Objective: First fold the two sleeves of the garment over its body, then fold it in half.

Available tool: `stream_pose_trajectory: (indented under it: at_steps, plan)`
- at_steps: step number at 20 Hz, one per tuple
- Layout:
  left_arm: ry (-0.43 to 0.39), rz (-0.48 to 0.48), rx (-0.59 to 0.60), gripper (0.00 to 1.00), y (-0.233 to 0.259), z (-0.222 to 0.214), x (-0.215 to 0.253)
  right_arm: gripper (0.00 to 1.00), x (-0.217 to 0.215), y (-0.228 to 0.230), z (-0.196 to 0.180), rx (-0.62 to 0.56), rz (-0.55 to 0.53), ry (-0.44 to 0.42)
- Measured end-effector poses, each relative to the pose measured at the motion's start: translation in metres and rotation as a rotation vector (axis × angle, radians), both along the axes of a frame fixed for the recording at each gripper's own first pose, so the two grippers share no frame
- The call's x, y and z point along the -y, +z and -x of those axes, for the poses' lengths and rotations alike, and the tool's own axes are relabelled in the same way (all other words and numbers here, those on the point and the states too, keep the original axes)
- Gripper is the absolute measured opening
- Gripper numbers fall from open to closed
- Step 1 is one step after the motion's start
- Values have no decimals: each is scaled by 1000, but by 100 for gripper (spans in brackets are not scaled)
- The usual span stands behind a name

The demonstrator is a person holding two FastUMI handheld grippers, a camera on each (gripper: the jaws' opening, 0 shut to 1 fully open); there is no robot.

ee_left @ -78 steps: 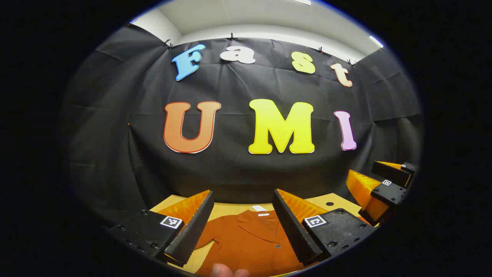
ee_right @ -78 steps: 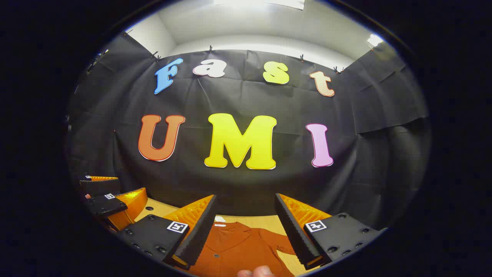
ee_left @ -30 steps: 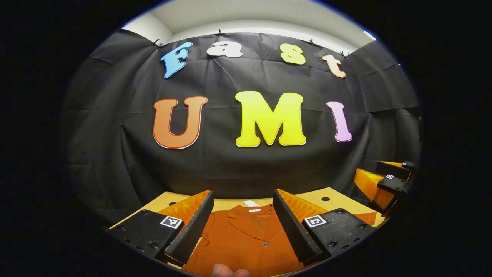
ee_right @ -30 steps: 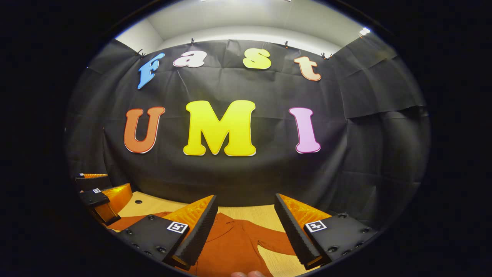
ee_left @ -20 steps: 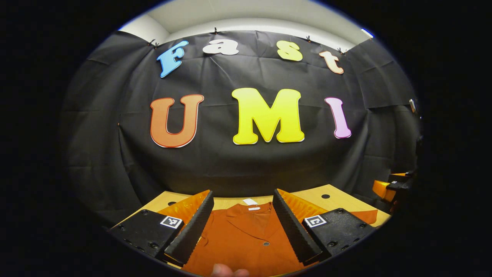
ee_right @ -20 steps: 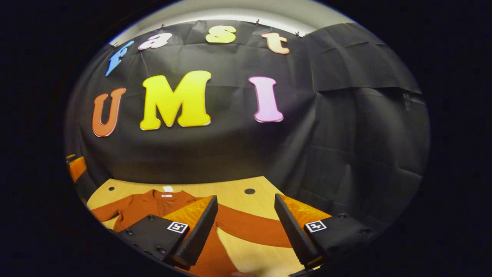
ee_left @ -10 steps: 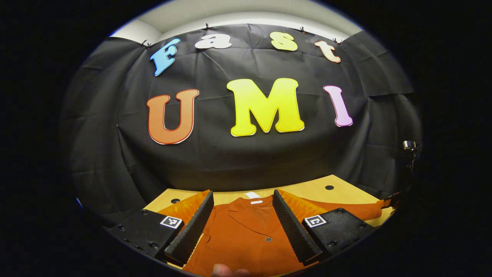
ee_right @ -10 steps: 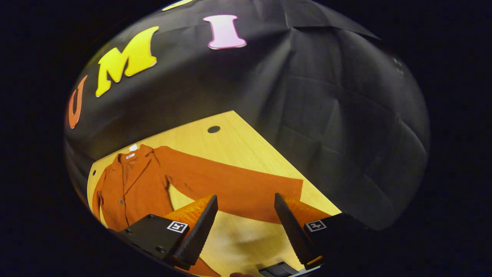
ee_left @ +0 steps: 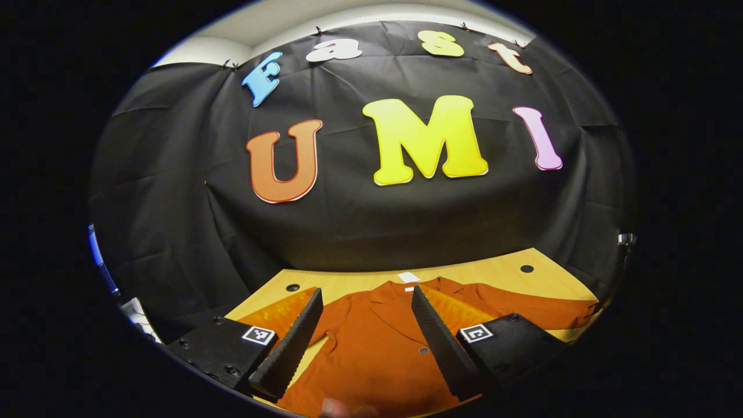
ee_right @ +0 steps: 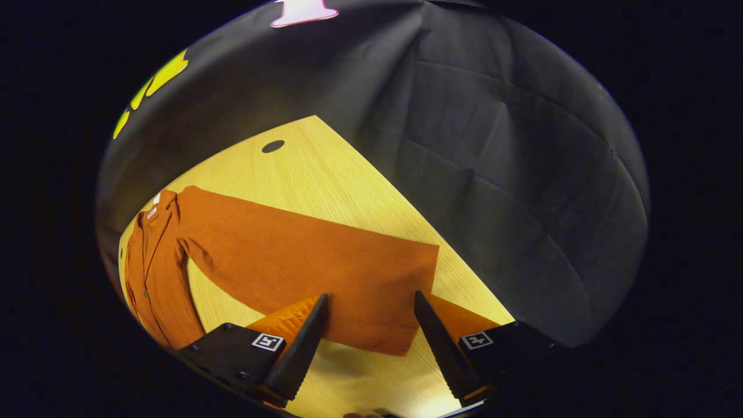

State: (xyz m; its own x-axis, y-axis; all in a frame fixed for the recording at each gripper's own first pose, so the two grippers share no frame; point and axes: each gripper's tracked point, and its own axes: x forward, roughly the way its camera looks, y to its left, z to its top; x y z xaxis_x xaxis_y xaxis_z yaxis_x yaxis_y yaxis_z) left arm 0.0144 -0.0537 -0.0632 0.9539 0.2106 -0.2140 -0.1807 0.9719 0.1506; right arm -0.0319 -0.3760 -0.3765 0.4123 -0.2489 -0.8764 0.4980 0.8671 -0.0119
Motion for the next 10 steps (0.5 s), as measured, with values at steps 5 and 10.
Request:
stream_pose_trajectory:
  at_steps: [5, 10]
  plan:
    - [29, -6, -25, 99, -4, 3, -9, 92, 2, -5, 5, -74, -12, -20]
    - [45, 2, -24, 99, -5, 1, -31, 67, 2, -8, 5, -94, -21, -21]
